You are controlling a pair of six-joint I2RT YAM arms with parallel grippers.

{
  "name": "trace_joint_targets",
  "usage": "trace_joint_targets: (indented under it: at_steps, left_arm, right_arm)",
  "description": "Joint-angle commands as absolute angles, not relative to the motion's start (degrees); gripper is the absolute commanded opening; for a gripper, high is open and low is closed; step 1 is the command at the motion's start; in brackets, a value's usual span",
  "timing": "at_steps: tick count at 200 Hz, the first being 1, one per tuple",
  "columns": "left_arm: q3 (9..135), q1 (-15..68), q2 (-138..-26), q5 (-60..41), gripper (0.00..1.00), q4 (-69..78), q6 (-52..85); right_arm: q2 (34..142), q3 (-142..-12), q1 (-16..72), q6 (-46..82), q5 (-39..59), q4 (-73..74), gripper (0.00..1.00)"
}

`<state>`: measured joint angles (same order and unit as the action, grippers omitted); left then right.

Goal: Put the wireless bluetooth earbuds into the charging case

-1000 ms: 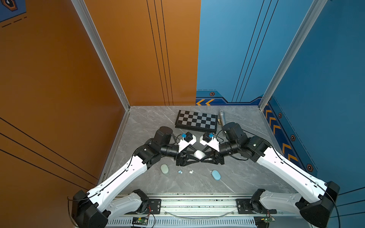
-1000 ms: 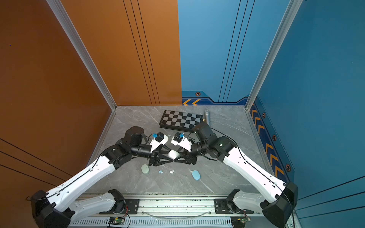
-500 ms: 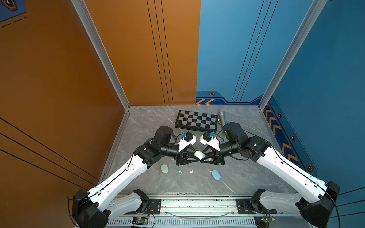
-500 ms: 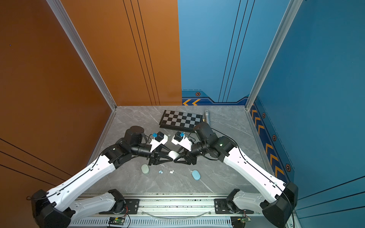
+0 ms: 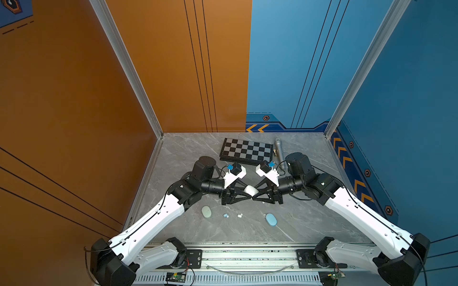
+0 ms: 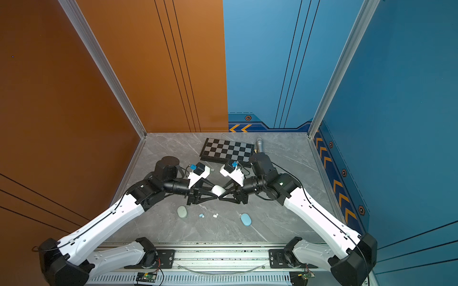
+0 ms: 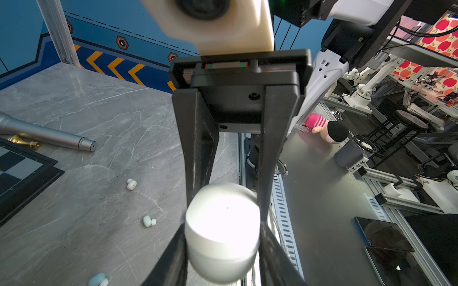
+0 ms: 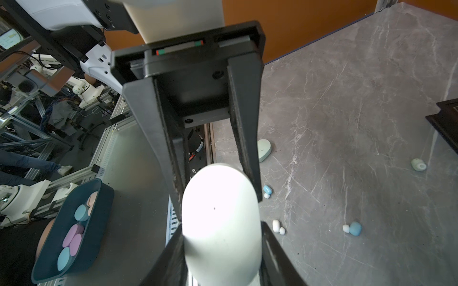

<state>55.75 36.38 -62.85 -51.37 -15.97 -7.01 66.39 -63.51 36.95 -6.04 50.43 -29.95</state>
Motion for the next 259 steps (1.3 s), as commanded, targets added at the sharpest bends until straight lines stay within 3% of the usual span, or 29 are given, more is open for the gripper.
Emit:
trace_joint_targets:
  at_steps: [1,61,103,142,246,259]
  left_arm:
    - [56.60,37.18,-63.01,-55.11,0.00,-18.18,-7.84]
    - [56.69,36.81,-63.11,-54.50,0.00,-18.20,-7.56]
    - [55.71,35.96,-62.72,-53.46,0.00,-13.27,-3.75]
    - [53.67,34.11,-61.94,-52.23,0.00,-4.20,1.97]
    - [53.96,33.71,-62.67,-52.21,0.00,-4.48,3.60]
    - [53.90,33.70,-62.69,-51.74,0.14,-4.40,4.22]
  right_arm:
    - [65.53,-62.97,34.28,-0.74,46.14,-22.56,0.43]
    - [64.52,-61.38,32.32,3.25,45.97,-18.11,0.51]
    - [64.25,-61.00,32.25,3.24,45.71,-18.13,0.49]
    - [63.38,-59.87,32.22,2.24,44.49,-18.13,0.39]
    - [61.22,-59.61,31.86,1.64,41.76,-14.97,0.00]
    - [60.75,-59.35,31.95,1.83,40.81,-14.00,0.00]
